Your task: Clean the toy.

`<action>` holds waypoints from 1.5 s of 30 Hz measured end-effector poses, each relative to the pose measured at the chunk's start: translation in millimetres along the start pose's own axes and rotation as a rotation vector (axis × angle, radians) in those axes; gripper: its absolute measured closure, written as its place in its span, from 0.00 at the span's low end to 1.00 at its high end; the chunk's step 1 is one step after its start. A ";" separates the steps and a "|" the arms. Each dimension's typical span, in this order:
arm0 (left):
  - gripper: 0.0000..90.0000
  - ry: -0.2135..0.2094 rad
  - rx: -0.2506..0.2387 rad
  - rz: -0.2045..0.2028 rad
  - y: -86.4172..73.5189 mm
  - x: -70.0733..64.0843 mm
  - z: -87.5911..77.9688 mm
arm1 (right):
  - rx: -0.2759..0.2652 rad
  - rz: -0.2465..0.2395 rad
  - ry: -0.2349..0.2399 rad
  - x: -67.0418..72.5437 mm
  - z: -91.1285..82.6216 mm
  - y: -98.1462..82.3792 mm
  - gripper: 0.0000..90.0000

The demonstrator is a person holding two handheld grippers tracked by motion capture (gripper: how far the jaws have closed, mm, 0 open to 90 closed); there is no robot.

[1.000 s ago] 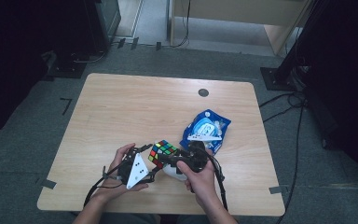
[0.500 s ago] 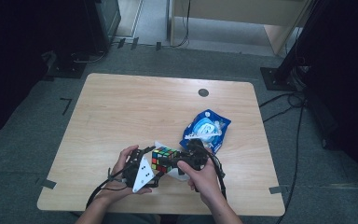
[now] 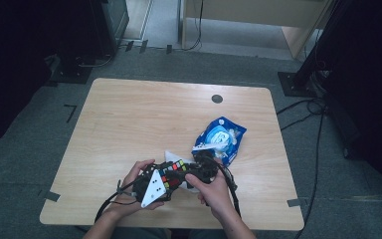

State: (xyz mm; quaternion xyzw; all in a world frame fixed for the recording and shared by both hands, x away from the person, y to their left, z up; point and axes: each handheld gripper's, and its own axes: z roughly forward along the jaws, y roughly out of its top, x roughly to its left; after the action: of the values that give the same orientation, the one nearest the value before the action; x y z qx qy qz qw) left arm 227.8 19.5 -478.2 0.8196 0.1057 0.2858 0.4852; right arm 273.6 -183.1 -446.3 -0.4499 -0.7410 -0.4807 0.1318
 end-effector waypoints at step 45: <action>0.37 0.120 0.005 -0.238 -19.9 59.4 -27.1 | 0.086 -0.430 -0.501 -41.7 30.5 -34.3 1.00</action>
State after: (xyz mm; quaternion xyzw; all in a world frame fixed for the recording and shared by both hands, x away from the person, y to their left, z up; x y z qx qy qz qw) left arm 262.8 76.3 -463.6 0.7839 0.2318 0.2743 0.5065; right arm 277.0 -184.8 -508.2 -0.3814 -0.8481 -0.3400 -0.1403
